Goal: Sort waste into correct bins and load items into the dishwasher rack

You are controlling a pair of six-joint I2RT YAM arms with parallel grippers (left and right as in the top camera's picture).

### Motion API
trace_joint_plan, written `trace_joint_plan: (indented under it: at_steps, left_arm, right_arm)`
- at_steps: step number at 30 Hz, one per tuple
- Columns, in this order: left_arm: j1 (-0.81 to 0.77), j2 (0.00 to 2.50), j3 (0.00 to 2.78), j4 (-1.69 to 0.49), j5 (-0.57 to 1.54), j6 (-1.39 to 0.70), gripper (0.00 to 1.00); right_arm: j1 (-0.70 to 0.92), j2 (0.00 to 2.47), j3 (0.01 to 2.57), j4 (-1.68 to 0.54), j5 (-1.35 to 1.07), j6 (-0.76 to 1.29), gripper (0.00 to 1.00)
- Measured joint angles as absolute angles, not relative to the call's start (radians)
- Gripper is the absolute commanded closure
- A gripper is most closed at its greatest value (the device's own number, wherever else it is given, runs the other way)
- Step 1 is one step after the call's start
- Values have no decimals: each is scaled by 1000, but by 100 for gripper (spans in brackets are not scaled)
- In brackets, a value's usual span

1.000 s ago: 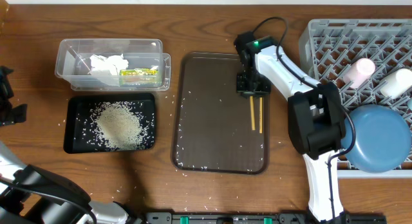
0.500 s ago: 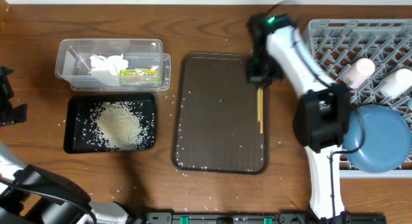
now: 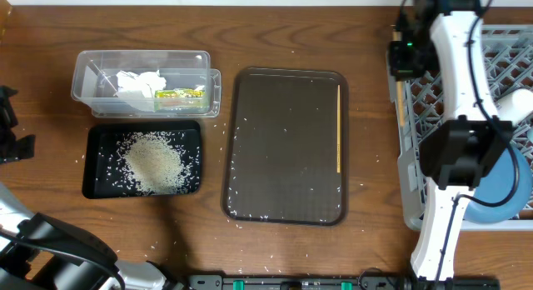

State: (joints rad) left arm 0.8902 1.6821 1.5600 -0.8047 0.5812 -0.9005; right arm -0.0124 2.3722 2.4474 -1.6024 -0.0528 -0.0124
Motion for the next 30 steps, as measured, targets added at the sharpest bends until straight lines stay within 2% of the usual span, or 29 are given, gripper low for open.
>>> trace_joint_plan:
  at_steps: [5, 12, 13, 17, 19, 24, 30]
  left_arm:
    - [890, 1682, 1560, -805, 581, -900, 5]
    - [890, 1682, 1560, -805, 581, -900, 5]
    - [890, 1682, 1560, -805, 581, -900, 5]
    - [890, 1682, 1560, -805, 581, -900, 5]
    - [890, 1682, 1560, -805, 581, -900, 5]
    - [890, 1682, 1560, -805, 581, -900, 5]
    - [890, 1682, 1560, -805, 581, -900, 5]
  right_arm:
    - [-93, 2372, 2447, -1588, -70, -39, 99]
    - [-148, 2372, 2447, -1581, -91, -52, 90]
    - [-147, 2372, 2447, -1581, -93, -54, 80]
    - [-146, 2372, 2447, -1578, -102, -56, 33]
    - [-146, 2372, 2447, -1579, -105, -57, 14]
    - [-145, 2372, 2447, -1595, -118, -37, 2]
    - [-122, 2372, 2447, -1658, -235, -55, 2]
